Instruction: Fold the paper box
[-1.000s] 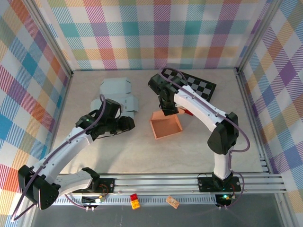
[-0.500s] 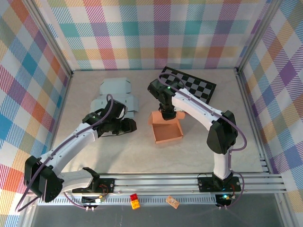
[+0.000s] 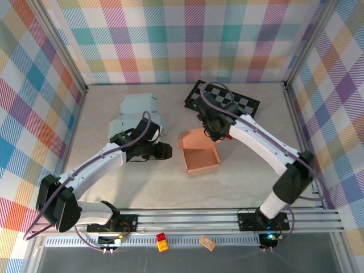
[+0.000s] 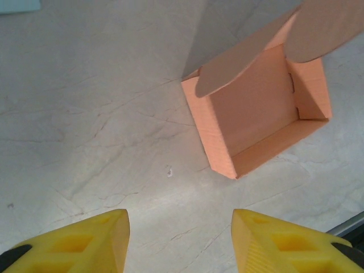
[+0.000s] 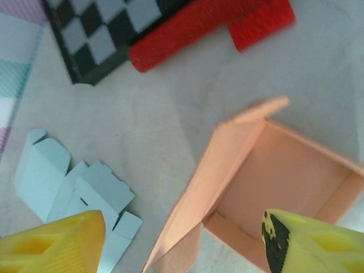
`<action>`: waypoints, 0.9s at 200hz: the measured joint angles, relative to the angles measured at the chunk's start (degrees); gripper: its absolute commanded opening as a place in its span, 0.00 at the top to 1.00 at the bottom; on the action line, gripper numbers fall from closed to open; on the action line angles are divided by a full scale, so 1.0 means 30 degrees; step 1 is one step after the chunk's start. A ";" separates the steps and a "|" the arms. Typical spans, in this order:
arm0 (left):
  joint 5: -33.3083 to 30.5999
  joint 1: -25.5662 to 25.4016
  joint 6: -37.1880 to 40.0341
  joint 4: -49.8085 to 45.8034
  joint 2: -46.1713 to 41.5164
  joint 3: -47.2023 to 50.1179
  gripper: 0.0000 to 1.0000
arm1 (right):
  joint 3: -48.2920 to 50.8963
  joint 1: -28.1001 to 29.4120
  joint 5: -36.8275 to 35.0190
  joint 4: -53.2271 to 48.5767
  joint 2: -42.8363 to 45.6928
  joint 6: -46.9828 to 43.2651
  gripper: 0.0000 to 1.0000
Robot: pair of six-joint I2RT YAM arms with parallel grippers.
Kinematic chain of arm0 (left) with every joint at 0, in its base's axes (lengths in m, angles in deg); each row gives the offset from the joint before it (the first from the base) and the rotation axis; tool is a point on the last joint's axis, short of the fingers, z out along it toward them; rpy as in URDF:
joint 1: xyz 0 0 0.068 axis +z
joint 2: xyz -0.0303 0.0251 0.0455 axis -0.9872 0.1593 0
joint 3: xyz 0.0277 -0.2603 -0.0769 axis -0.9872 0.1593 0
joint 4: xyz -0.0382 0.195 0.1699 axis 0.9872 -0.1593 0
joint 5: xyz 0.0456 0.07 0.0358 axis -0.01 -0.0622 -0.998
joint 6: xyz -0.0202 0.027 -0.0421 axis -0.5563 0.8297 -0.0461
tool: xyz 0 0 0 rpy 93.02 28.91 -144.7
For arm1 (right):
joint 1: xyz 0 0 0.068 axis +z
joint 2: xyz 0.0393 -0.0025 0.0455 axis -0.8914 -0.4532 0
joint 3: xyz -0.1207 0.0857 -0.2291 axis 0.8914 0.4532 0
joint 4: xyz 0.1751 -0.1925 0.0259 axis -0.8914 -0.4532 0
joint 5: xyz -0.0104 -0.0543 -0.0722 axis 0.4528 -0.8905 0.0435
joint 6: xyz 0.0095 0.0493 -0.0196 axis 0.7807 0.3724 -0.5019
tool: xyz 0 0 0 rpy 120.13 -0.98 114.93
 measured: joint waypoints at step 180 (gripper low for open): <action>0.0291 -0.0408 0.7643 0.0044 0.5566 -0.4459 0.50 | 0.9391 -0.8451 1.3559 0.5399 0.2084 -3.6625 0.25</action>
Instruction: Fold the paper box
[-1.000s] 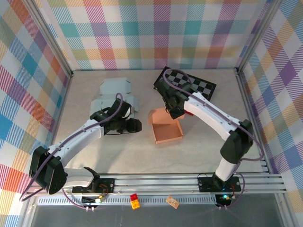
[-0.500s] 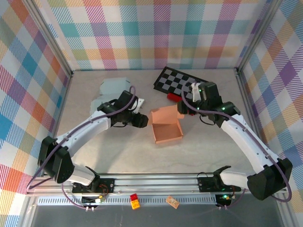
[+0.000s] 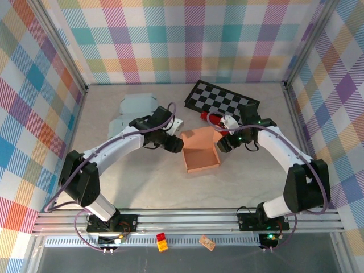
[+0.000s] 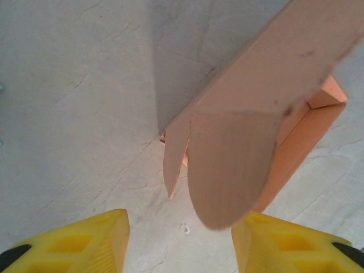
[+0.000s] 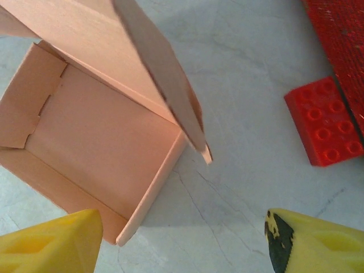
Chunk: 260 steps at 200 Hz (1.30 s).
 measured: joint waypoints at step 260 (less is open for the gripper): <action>-0.1005 -0.0532 -0.0539 0.0372 0.1603 -0.1727 0.84 | -0.3599 -0.0022 0.1137 -0.0474 -0.3286 -0.1188 0.74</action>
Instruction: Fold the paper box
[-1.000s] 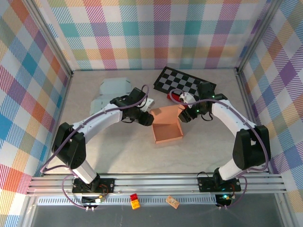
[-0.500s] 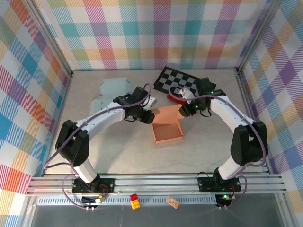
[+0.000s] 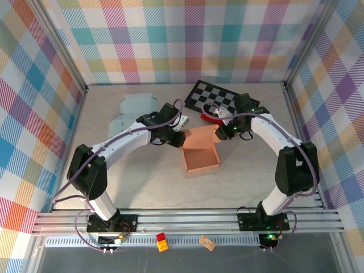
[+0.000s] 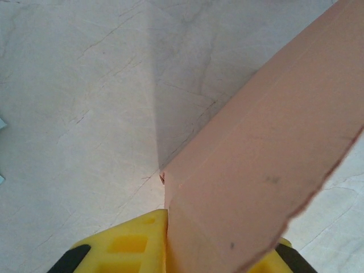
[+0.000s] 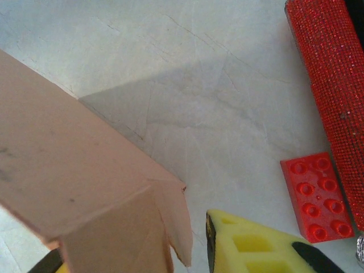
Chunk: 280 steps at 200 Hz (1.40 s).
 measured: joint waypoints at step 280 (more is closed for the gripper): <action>-0.1880 -0.0437 0.0044 -0.1472 0.1100 -0.1392 0.96 | -0.0401 0.1297 -0.2084 0.0029 0.0590 0.1457 1.00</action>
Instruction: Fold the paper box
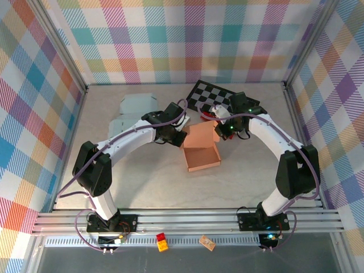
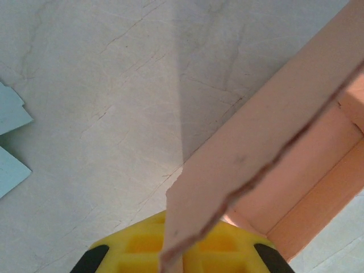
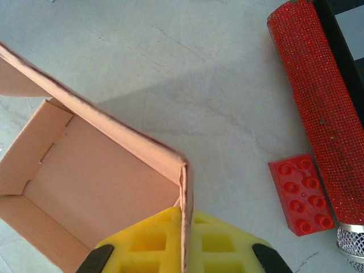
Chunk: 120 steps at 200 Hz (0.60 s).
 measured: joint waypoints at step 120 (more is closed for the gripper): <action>-0.3541 0.0000 -0.3934 -0.2040 0.1654 -0.2834 1.00 | 0.0000 0.3111 -0.4437 0.0750 0.0000 0.7497 1.00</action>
